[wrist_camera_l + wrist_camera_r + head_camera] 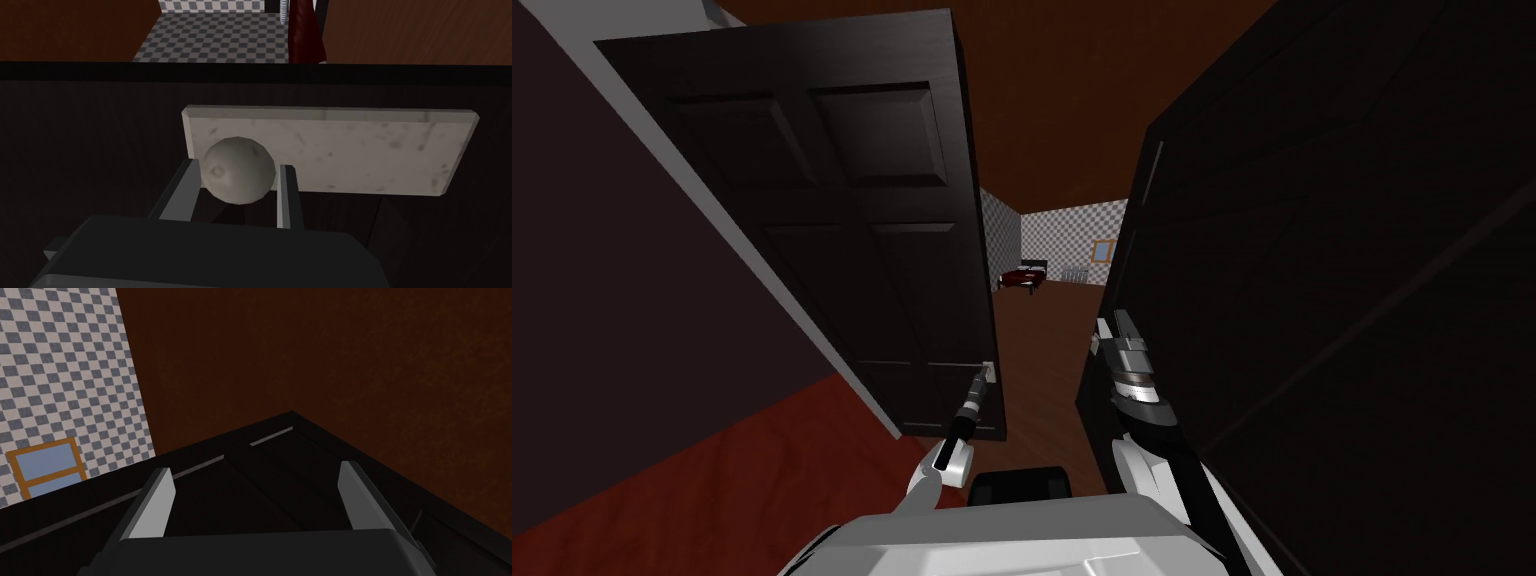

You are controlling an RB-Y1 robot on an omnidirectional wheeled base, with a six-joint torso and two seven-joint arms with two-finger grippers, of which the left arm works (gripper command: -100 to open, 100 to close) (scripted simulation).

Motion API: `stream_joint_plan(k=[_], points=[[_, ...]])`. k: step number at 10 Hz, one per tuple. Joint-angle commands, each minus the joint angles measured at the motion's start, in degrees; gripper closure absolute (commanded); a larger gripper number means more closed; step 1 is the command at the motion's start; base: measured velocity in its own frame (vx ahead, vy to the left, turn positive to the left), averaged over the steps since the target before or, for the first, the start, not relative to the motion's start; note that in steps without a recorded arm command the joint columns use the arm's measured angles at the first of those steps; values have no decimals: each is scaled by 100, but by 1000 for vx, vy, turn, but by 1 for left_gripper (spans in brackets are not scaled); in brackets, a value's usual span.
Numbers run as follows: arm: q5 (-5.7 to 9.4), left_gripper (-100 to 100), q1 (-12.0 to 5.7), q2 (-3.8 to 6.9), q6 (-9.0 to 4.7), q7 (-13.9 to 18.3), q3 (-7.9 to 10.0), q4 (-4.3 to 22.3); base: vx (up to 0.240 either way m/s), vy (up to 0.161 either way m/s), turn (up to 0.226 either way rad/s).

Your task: Push the door open

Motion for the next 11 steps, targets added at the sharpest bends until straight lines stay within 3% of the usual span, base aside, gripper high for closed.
stream_joint_plan(k=[1, 4, 5, 8, 11], points=[[53, 100, -152, 65, -164, -22, 96, 197, 147, -15, 5], [164, 100, -174, 127, -164, -183, 288, 204, 194, 5, 93], [154, -100, -187, 88, -95, -142, 243, 201, -29, -68, 73], [179, -100, -204, 57, -48, -132, 260, 185, -210, -52, 37], [227, -100, -238, -109, 44, -112, 294, 153, -252, -94, 61]])
